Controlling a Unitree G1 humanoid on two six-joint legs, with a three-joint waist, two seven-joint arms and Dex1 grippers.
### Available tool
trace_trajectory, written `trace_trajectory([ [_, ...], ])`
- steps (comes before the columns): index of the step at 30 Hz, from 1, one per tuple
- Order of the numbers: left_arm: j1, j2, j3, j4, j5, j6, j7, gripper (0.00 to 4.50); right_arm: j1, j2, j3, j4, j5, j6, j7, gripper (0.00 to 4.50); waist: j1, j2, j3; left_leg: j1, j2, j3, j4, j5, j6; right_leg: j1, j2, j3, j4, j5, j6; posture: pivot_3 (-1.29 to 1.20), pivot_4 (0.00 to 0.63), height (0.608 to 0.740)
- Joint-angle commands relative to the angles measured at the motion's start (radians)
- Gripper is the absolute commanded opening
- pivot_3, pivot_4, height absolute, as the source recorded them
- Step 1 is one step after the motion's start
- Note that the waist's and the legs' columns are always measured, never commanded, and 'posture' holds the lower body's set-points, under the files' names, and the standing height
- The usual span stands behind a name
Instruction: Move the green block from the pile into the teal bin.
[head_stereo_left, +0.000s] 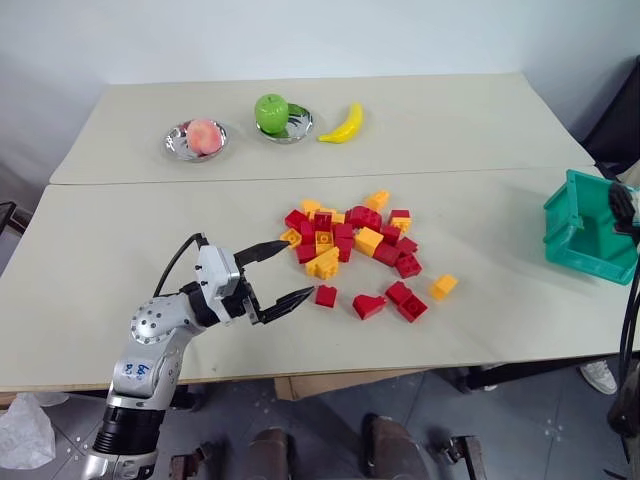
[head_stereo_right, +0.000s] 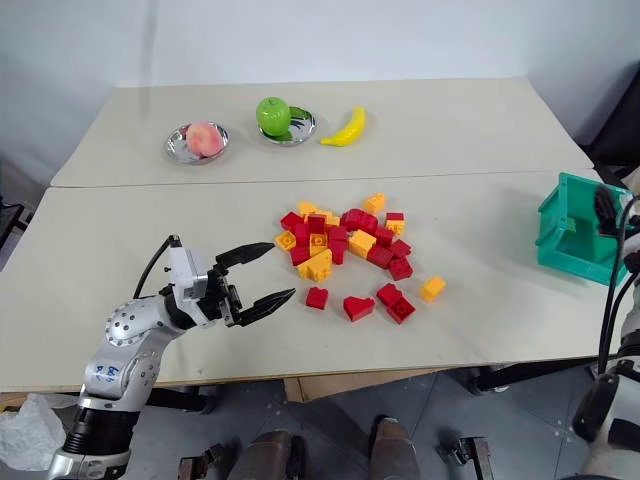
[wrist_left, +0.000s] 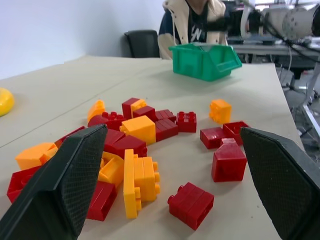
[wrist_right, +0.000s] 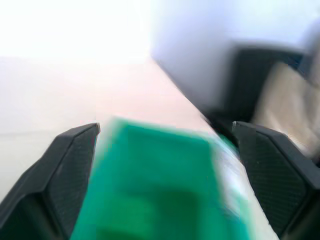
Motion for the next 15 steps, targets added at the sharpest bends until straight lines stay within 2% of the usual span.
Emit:
trace_trajectory([
  [1, 0.038, 0.035, 0.072, -0.036, 0.014, -0.027, 0.030, 4.50, 0.146, -0.002, 0.070, -0.344, 0.112, 0.127, 0.259, 4.47, 0.005, 0.000, 0.000, 0.000, 0.001, 0.000, 0.000, 0.000, 0.000, 0.000, 0.000, 0.000, 0.000, 0.000, 0.000, 0.00, 0.150, 0.740],
  [3, 0.057, 0.056, 0.100, -0.035, 0.007, -0.021, 0.035, 4.50, 0.242, -0.006, 0.104, -0.508, 0.151, 0.218, 0.308, 4.47, 0.010, 0.000, 0.000, 0.000, 0.001, -0.001, 0.000, 0.000, 0.000, 0.000, 0.000, -0.001, 0.000, 0.000, 0.000, 0.00, 0.150, 0.740],
  [5, 0.087, 0.088, 0.138, -0.030, 0.029, -0.003, 0.066, 4.50, 0.372, -0.016, 0.174, -0.695, 0.149, 0.236, 0.395, 4.47, 0.019, 0.000, 0.000, -0.001, 0.000, -0.001, 0.002, 0.000, 0.000, 0.000, 0.000, -0.001, 0.000, 0.000, -0.001, 0.00, 0.150, 0.740],
  [7, 0.122, 0.111, 0.166, -0.025, 0.041, -0.008, 0.076, 4.50, 0.453, 0.001, 0.208, -0.809, 0.129, 0.207, 0.421, 4.47, 0.023, 0.000, 0.000, 0.000, 0.000, -0.002, 0.002, 0.000, 0.000, 0.001, 0.000, -0.001, 0.001, 0.000, -0.001, 0.00, 0.150, 0.740],
  [10, 0.171, 0.134, 0.192, -0.032, 0.052, -0.034, 0.069, 4.50, 0.501, 0.053, 0.217, -0.892, 0.133, 0.214, 0.370, 4.47, 0.025, 0.000, 0.000, 0.000, 0.000, -0.001, 0.002, -0.001, 0.000, 0.001, 0.000, -0.001, 0.001, 0.001, -0.001, 0.00, 0.150, 0.740],
  [15, 0.201, 0.139, 0.210, -0.042, 0.061, -0.059, 0.078, 4.50, 0.528, 0.078, 0.238, -0.904, 0.108, 0.200, 0.370, 4.47, 0.035, 0.000, 0.000, 0.000, 0.000, -0.001, 0.003, -0.001, 0.000, 0.001, 0.000, -0.001, 0.001, 0.001, -0.002, 0.00, 0.150, 0.740],
])
